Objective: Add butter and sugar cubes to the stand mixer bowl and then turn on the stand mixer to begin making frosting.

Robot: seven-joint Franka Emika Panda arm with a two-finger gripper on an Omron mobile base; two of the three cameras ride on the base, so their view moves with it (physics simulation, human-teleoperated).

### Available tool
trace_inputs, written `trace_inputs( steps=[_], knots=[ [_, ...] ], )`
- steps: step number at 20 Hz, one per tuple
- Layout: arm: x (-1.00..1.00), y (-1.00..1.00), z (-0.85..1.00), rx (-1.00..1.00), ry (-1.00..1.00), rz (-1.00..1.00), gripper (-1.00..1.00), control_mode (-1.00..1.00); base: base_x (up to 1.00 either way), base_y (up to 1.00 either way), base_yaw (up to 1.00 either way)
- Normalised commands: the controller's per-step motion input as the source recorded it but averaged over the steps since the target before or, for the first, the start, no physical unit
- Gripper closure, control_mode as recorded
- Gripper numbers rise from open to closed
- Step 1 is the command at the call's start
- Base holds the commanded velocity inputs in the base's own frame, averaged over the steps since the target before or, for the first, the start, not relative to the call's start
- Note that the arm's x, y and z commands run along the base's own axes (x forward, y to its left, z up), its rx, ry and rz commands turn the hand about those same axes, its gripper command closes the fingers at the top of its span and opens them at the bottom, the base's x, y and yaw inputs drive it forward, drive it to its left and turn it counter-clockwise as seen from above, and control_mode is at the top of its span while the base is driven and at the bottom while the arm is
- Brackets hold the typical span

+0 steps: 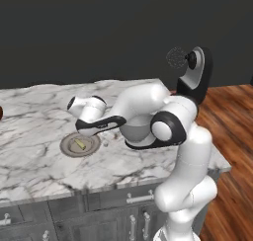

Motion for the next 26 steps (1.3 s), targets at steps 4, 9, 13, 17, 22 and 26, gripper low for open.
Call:
trace_inputs(
  steps=[4,9,13,17,22,26],
  knots=[
    [0.08,0.0,-0.21,0.0,0.0,0.0,-1.0,-1.0,0.0,0.0,0.0],
    [0.11,0.0,-0.19,0.0,0.0,0.0,-1.0,-1.0,0.0,0.0,0.0],
    [0.12,-0.02,-0.15,0.0,0.0,0.0,-1.0,-1.0,0.0,0.0,0.0],
    [0.16,-0.05,-0.12,0.0,0.0,0.0,-1.0,-1.0,0.0,0.0,0.0],
    [0.23,-0.08,-0.14,0.0,0.02,0.0,-1.0,-1.0,0.0,0.0,0.0],
    [0.2,-0.05,-0.17,0.0,0.0,0.0,-1.0,-1.0,0.0,0.0,0.0]
  ],
)
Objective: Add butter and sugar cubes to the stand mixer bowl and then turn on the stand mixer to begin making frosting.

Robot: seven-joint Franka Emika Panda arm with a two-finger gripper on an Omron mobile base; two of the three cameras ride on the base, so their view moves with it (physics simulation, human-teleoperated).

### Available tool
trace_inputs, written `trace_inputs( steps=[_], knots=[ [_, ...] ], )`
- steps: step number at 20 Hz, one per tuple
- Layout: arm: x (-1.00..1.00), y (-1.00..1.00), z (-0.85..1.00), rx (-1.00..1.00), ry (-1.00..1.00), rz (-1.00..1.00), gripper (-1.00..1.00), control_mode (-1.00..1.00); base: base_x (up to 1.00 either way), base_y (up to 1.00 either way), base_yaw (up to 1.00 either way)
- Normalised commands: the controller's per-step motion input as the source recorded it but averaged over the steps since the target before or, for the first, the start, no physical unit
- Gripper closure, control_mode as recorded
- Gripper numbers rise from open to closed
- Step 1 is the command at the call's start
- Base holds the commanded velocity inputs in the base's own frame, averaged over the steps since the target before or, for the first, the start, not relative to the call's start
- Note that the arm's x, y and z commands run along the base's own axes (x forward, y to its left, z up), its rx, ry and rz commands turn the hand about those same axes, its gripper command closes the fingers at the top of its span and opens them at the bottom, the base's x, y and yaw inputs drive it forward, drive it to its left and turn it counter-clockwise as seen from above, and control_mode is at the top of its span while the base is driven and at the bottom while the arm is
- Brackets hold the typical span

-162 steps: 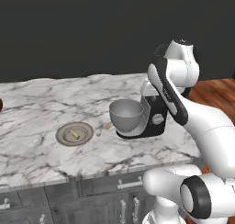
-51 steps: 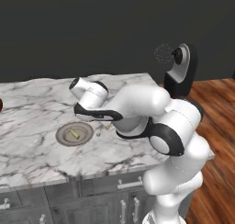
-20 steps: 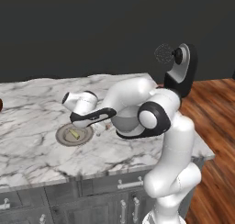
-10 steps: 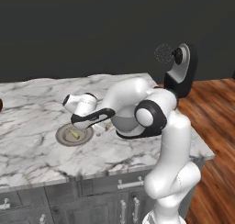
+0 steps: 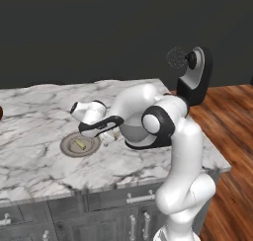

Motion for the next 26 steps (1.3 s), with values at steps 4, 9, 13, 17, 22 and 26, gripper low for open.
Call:
trace_inputs(
  steps=[4,9,13,17,22,26],
  knots=[
    [0.14,-0.01,-0.18,0.0,0.0,0.0,-1.0,-1.0,0.0,0.0,0.0],
    [0.16,0.0,-0.2,0.0,0.0,0.0,-1.0,-1.0,0.0,0.0,0.0],
    [0.24,0.0,-0.16,0.0,0.0,0.0,-1.0,-1.0,0.0,0.0,0.0],
    [0.26,-0.02,-0.15,0.0,0.0,0.0,-1.0,-1.0,0.0,0.0,0.0],
    [0.16,0.0,-0.15,0.0,0.0,0.0,-1.0,-1.0,0.0,0.0,0.0],
    [0.13,0.0,-0.15,0.0,0.0,0.0,-1.0,-1.0,0.0,0.0,0.0]
  ],
)
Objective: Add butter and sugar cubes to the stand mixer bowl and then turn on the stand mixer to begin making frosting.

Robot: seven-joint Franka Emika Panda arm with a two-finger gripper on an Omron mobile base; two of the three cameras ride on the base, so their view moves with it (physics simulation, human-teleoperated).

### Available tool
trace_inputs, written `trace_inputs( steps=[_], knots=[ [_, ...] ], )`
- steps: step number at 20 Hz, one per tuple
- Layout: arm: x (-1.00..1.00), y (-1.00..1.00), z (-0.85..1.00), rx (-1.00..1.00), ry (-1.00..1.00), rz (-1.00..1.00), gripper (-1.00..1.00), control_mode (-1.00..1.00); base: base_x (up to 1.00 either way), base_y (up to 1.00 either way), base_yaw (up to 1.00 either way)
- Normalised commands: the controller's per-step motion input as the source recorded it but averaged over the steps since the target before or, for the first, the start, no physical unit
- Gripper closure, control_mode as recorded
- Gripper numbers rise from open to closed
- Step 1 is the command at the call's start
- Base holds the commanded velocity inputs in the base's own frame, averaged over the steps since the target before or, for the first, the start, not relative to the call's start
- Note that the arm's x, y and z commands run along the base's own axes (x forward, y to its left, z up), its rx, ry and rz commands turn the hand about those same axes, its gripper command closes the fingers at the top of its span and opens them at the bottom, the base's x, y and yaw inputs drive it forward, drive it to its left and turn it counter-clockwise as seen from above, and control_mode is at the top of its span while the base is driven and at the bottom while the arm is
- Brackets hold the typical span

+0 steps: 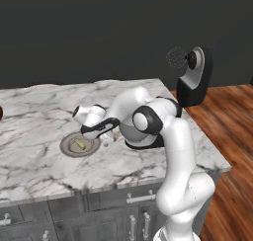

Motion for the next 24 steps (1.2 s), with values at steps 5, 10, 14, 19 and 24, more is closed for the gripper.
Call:
trace_inputs(
  steps=[5,10,14,19,24],
  knots=[
    [0.09,0.0,-0.1,0.0,0.0,0.0,-1.0,-1.0,0.0,0.0,0.0],
    [0.0,-0.14,-0.14,0.0,0.0,0.0,-1.0,-1.0,0.0,0.0,0.0],
    [0.0,-0.09,-0.15,0.0,0.0,0.0,-1.0,-1.0,0.0,0.0,0.0],
    [0.0,-0.2,-0.21,0.0,0.0,0.0,-1.0,-1.0,0.0,0.0,0.0],
    [-0.04,-0.51,-0.4,0.0,0.0,-0.05,-1.0,-1.0,0.0,0.0,0.0]
  ],
)
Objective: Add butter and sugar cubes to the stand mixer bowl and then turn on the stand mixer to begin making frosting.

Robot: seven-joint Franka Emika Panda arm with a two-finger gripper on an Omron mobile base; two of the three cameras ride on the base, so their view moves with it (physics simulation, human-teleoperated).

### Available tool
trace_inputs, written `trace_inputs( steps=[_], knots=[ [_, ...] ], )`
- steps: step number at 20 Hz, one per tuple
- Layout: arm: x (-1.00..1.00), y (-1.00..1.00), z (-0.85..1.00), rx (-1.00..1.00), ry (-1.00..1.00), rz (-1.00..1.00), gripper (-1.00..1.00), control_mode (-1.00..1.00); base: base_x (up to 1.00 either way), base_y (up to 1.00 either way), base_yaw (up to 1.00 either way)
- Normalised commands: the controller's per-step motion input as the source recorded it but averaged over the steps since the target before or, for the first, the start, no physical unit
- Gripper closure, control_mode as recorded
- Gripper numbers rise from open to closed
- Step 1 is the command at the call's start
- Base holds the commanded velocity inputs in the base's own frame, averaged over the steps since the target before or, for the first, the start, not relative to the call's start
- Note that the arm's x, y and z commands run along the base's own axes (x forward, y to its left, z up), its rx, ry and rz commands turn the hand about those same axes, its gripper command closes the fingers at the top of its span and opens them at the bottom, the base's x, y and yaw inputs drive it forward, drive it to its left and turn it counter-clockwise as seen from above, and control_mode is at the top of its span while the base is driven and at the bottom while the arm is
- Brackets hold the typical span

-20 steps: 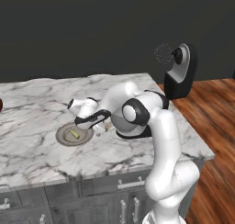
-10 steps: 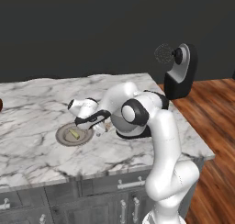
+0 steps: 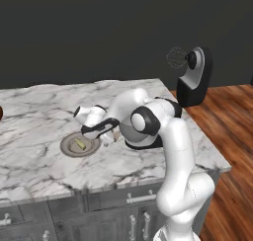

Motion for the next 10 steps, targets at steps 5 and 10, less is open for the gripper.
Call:
trace_inputs(
  steps=[5,10],
  knots=[
    [-0.12,-0.47,-0.52,0.0,0.0,-0.08,1.0,-1.0,0.0,0.0,0.0],
    [-0.1,-0.39,-0.53,-0.01,0.02,-0.07,1.0,-1.0,0.0,0.0,0.0]
  ],
)
